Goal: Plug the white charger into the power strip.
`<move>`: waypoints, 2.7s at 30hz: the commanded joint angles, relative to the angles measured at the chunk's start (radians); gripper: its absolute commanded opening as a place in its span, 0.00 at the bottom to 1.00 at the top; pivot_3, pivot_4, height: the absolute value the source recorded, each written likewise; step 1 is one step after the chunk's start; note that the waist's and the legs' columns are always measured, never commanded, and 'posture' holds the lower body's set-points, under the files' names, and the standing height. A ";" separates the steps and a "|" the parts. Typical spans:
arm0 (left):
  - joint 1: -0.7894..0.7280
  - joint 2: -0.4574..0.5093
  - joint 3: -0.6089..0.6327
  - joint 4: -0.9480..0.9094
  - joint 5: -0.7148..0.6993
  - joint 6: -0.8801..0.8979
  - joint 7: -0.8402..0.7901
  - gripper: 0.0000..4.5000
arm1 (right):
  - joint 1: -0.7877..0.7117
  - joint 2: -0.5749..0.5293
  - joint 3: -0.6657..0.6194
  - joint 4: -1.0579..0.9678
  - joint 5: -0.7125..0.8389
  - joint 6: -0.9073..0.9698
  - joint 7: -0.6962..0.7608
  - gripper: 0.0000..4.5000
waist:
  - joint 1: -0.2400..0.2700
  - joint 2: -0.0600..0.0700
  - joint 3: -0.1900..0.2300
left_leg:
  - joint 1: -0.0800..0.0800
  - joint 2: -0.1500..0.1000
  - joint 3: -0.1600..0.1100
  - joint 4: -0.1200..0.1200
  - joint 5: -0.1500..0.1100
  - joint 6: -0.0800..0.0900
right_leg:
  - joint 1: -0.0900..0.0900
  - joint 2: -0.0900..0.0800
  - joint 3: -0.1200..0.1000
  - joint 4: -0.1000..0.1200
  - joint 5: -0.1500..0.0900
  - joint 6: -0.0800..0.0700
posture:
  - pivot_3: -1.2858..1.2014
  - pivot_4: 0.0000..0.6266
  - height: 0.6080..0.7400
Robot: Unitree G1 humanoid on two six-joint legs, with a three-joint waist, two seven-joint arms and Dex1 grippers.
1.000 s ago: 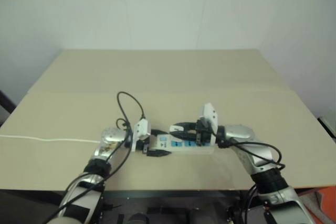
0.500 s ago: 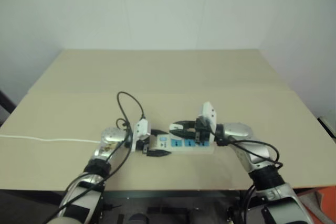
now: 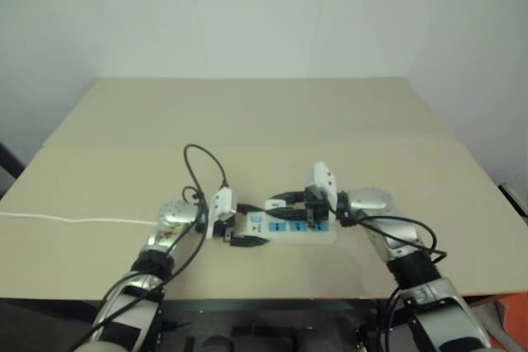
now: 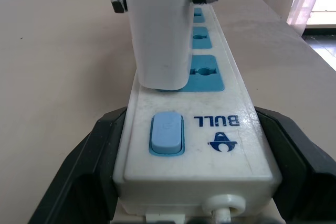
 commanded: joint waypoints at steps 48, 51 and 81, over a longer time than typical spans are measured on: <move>0.015 -0.013 -0.012 -0.002 0.016 -0.013 0.020 0.73 | 0.043 0.005 0.095 0.090 -0.131 -0.031 0.038 0.79 | -0.003 0.001 -0.002 | 0.013 0.002 -0.001 -0.002 -0.001 0.000 | 0.013 0.002 0.000 -0.003 -0.003 0.004 | 0.52 0.24 1.00; 0.011 -0.019 -0.011 0.006 0.019 -0.016 0.023 0.73 | 0.045 0.006 0.087 0.076 -0.136 -0.033 0.028 1.00 | 0.000 0.001 -0.002 | 0.014 0.002 -0.001 -0.002 -0.001 0.000 | 0.013 0.002 0.000 -0.002 -0.003 0.004 | 0.52 0.24 1.00; 0.023 0.312 0.140 -0.492 -0.240 0.411 -0.117 0.99 | 0.316 -0.250 -0.278 -0.421 0.054 0.093 -0.127 1.00 | 0.003 0.001 0.006 | -0.005 0.002 -0.001 -0.001 0.000 0.000 | -0.005 0.001 0.000 0.000 -0.003 0.003 | 0.52 0.24 1.00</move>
